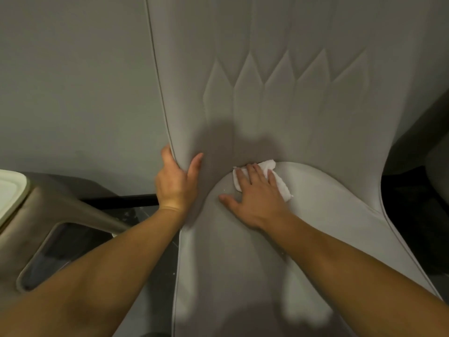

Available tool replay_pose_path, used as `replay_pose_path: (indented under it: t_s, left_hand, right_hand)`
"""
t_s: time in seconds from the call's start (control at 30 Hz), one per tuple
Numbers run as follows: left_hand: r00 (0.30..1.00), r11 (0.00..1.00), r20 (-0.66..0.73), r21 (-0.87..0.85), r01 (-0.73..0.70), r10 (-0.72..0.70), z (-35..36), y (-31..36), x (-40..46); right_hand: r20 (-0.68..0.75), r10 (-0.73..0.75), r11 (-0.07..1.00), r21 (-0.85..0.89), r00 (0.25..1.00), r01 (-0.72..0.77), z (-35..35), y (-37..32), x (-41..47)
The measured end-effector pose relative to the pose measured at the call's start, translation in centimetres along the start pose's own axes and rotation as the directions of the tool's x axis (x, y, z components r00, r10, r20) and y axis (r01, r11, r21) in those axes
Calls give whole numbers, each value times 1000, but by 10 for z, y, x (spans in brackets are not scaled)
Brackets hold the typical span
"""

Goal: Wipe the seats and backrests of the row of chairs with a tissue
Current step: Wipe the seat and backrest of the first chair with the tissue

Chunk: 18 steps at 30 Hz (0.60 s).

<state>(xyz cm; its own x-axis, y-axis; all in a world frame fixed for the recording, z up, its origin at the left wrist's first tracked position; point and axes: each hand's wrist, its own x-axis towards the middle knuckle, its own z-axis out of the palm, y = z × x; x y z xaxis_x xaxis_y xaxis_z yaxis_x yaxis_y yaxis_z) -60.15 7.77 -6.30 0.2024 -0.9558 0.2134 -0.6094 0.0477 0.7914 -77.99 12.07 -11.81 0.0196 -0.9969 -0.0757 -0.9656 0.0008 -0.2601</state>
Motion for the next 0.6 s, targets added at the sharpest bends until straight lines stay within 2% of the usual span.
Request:
replay_pose_path:
  t_s: [0.13,0.2,0.3,0.4,0.47,0.6]
  left_hand:
    - [995,994,-19,-40,-102,101,-1,-7,0]
    - [988,988,-51,-49,-145,143,0,-8,-1]
    - [985,985,-74,-59,-163,159,3,-8,-4]
    - [987,987,-77,-74,-145,139,5,-10,-5]
    - [987,987,-85,-76,-144,138,7,-8,-7]
    - [987,988,-81,-51,-145,141,4,-5,-8]
  right_hand:
    - [60,-147,988,47,987,144,9,-38,-18]
    - [72,-168,984,63,983,164,13,-49,-21]
    - [35,-243,969,47,969,242,7,-42,-25]
    - [88,-385,921,-26,919,388,3,-20,-34]
    - [142,-360,922,-97,922,375,-4,-2,-29]
    - [161,-107,977,-165,981,134,-28,51,-1]
